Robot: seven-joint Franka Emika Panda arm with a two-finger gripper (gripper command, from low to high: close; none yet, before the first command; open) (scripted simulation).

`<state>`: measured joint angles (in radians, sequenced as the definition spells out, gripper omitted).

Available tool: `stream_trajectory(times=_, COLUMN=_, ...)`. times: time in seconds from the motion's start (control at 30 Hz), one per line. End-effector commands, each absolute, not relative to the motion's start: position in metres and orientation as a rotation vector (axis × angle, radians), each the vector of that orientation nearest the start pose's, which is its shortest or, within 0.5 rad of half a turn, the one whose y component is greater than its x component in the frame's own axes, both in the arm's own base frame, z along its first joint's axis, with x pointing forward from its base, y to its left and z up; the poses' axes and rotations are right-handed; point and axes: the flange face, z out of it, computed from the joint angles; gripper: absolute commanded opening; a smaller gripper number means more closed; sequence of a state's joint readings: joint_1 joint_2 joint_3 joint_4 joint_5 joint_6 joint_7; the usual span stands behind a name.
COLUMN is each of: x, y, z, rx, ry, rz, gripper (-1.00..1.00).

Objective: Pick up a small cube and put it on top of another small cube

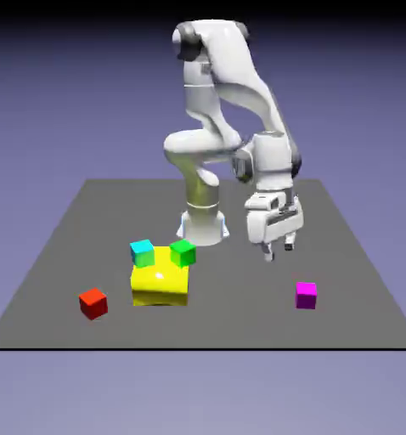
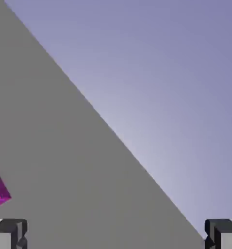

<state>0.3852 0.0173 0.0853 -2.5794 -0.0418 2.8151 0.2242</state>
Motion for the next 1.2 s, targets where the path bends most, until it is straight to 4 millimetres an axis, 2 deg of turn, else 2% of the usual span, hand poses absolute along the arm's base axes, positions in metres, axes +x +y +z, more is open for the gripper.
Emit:
stream_trajectory(times=0.0, x=0.410, y=0.227, z=0.263, rx=-3.034, ry=-0.535, rz=-0.273, gripper=0.00)
stream_trajectory(times=0.17, x=0.375, y=0.287, z=0.197, rx=-2.967, ry=-1.015, rz=-0.008, gripper=0.00)
stream_trajectory(times=0.23, x=0.375, y=0.287, z=0.196, rx=-2.965, ry=-1.021, rz=-0.004, gripper=0.00)
stream_trajectory(times=0.4, x=0.375, y=0.288, z=0.134, rx=-2.965, ry=-1.020, rz=-0.005, gripper=0.00)
stream_trajectory(times=0.43, x=0.375, y=0.288, z=0.126, rx=-2.965, ry=-1.021, rz=-0.005, gripper=0.00)
stream_trajectory(times=0.47, x=0.375, y=0.288, z=0.126, rx=-2.965, ry=-1.021, rz=-0.005, gripper=-1.00)
stream_trajectory(times=0.5, x=0.375, y=0.288, z=0.126, rx=-2.965, ry=-1.021, rz=-0.005, gripper=-1.00)
stream_trajectory(times=0.67, x=0.375, y=0.288, z=0.189, rx=-2.965, ry=-1.020, rz=-0.004, gripper=-1.00)
stream_trajectory(times=0.73, x=0.375, y=0.287, z=0.196, rx=-2.965, ry=-1.021, rz=-0.004, gripper=-1.00)
stream_trajectory(times=0.83, x=0.409, y=0.212, z=0.226, rx=-3.081, ry=-0.737, rz=-0.020, gripper=-1.00)
stream_trajectory(times=0.93, x=0.426, y=0.133, z=0.255, rx=-3.161, ry=-0.432, rz=-0.027, gripper=-1.00)
stream_trajectory(times=1.03, x=0.427, y=0.056, z=0.281, rx=-3.199, ry=-0.116, rz=-0.028, gripper=-1.00)
stream_trajectory(times=1.17, x=0.404, y=-0.040, z=0.311, rx=-3.182, ry=0.308, rz=-0.022, gripper=-1.00)
